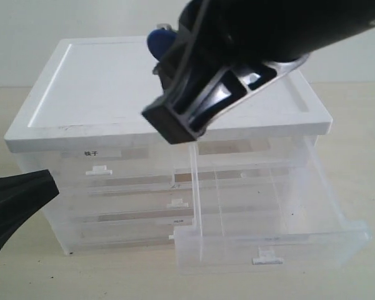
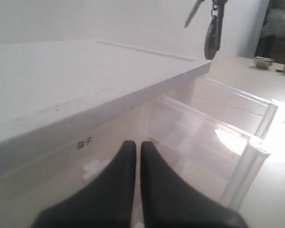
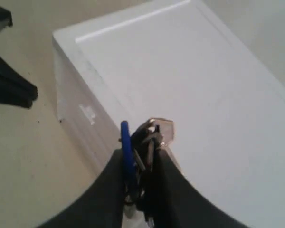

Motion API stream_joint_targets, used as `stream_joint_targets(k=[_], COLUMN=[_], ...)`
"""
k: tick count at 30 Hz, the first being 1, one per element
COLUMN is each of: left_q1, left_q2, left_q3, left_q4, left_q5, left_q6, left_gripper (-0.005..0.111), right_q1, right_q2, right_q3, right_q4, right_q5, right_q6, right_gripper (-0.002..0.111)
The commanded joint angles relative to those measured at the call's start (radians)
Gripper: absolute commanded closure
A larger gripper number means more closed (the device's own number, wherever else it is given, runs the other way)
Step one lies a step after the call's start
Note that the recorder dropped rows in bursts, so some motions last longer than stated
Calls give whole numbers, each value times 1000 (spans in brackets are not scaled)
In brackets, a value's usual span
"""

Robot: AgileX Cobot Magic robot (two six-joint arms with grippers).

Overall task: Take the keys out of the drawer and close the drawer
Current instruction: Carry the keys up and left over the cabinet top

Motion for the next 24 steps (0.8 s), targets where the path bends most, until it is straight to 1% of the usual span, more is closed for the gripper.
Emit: stream_joint_targets(k=[1,6,10,13,15,18,20,24], left_q1=[3,3,3,3,3,3,3,3], left_q2=[2,2,2,-8,-38,-118,-150,-208], left_q3=[5,5,5,5,10,24,26,26], left_q4=[20,20,20,20,22,20,20,20], left_q5=[-42,-42,-42,-42,-42,-29,-2,43], left_q6=[-9,-9,-16,-16,-16,-16,-26,-65], left_gripper=[102,102,102,102,102,102,102,102], right_q1=[6,6,6,6,6,6,4,4], right_q2=[84,258,303,313,313,313,313,313], right_q3=[-12,-12,-12,-10,23,128,138,138], right_q4=[36,30,5,23,23,15,11,-9], right_q5=[-101,-103,-80,-38,-40,-133,-150,-122], right_q6=[-9,-16,-19,-16,-16,-15,-7,-5], right_gripper=[108,108,108,108,108,108,108,108])
